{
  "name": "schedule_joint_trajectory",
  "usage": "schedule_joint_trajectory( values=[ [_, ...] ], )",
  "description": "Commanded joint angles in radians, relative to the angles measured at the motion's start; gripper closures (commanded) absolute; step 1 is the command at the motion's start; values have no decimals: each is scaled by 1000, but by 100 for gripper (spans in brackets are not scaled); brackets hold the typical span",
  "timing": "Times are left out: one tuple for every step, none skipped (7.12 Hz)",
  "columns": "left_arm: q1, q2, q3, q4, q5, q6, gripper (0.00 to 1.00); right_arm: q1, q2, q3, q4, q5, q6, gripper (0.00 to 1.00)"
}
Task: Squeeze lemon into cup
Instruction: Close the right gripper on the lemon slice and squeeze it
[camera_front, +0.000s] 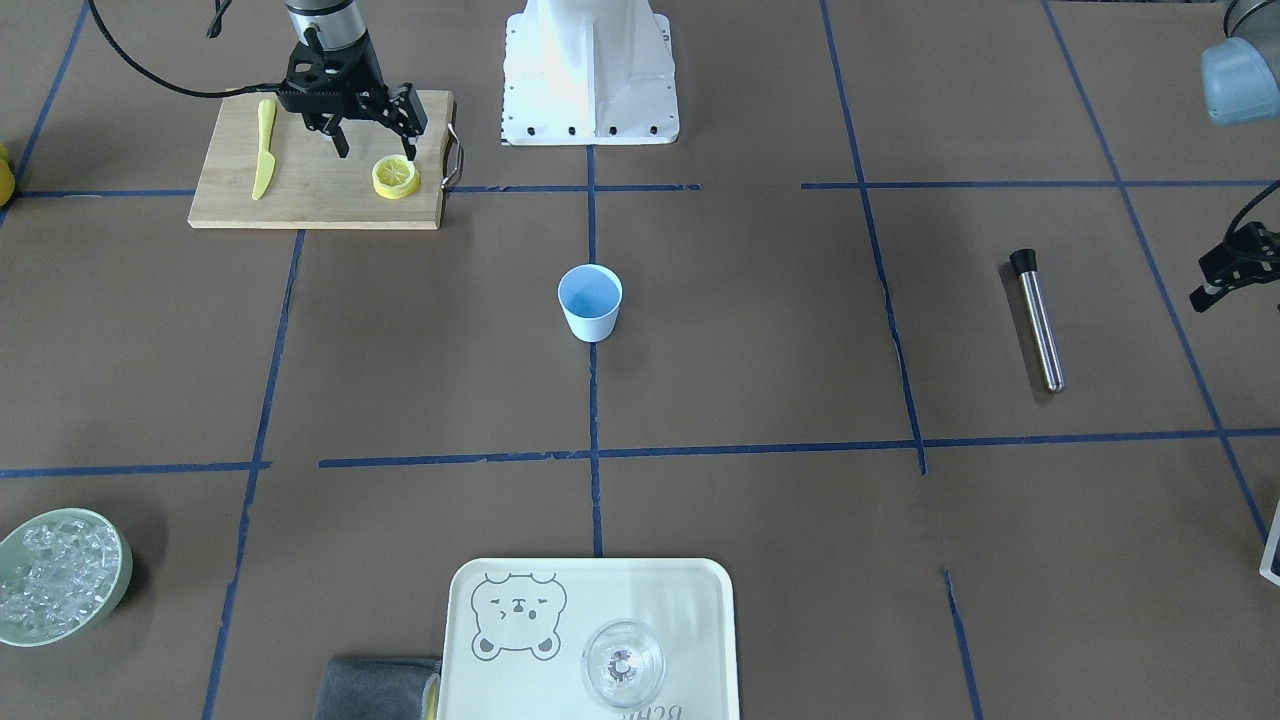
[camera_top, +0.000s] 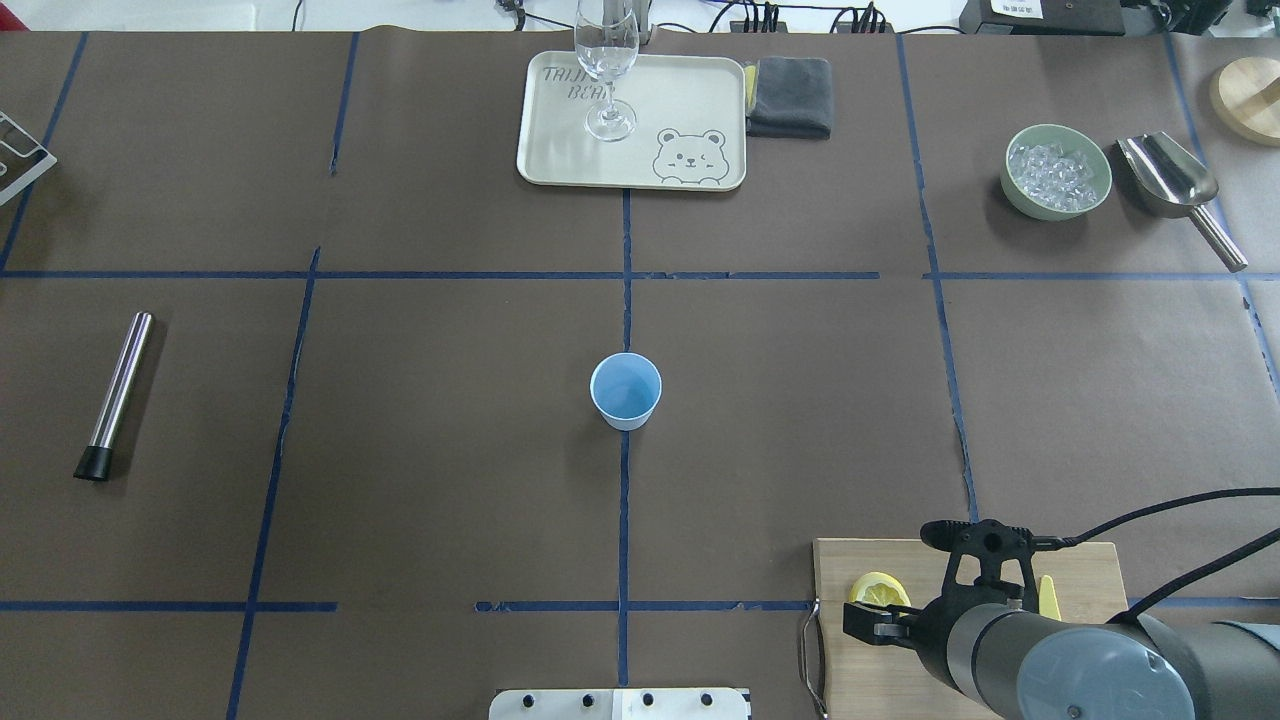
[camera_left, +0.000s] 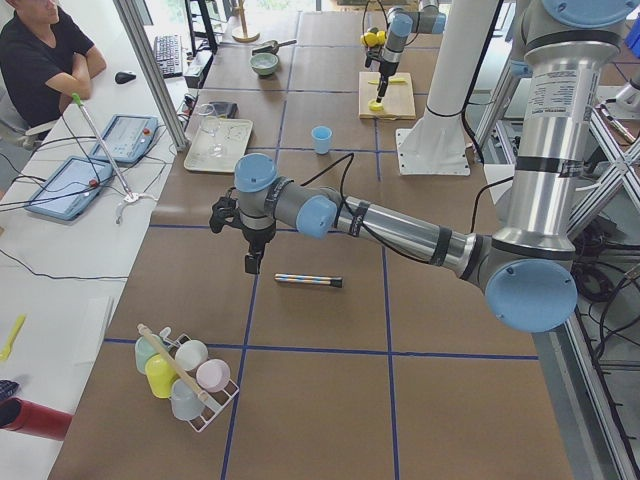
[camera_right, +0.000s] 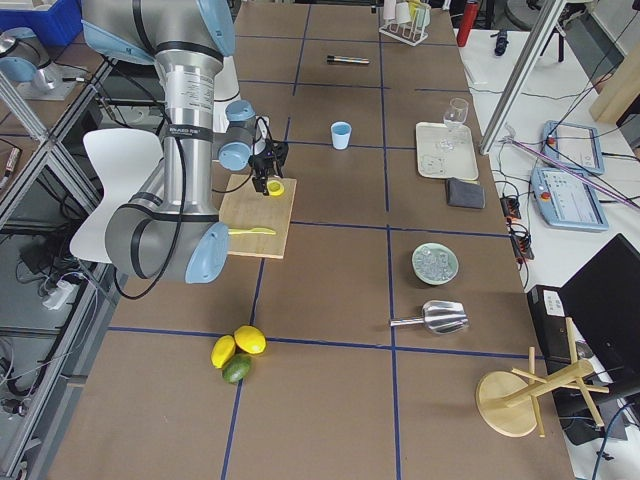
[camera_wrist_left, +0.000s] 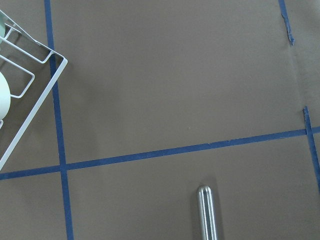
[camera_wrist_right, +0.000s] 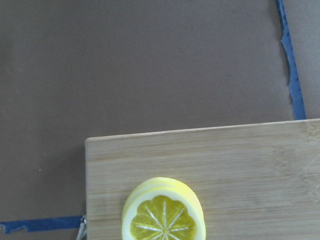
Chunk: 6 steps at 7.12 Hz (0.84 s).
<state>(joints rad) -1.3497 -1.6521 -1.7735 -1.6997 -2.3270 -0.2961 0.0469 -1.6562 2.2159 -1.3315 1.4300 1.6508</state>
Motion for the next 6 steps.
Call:
schedule_joint_trajectory(
  values=[
    [0,0,0,0,0,0,0,-1,22,-16,0,3,-3,0],
    [0,0,2,0,0,0,0,-1,22,-18,0,3,-5,0],
    [0,0,2,0,0,0,0,-1,22,-28,0,3,-8,0],
    [0,0,2,0,0,0,0,-2,24,-39,0,3,-11,0],
    [0,2,0,0,0,0,0,-4,27,-47,0,1,-12,0],
    [0,0,5,0,0,0,0,-1,38,-50,0,3,-12,0]
  ],
)
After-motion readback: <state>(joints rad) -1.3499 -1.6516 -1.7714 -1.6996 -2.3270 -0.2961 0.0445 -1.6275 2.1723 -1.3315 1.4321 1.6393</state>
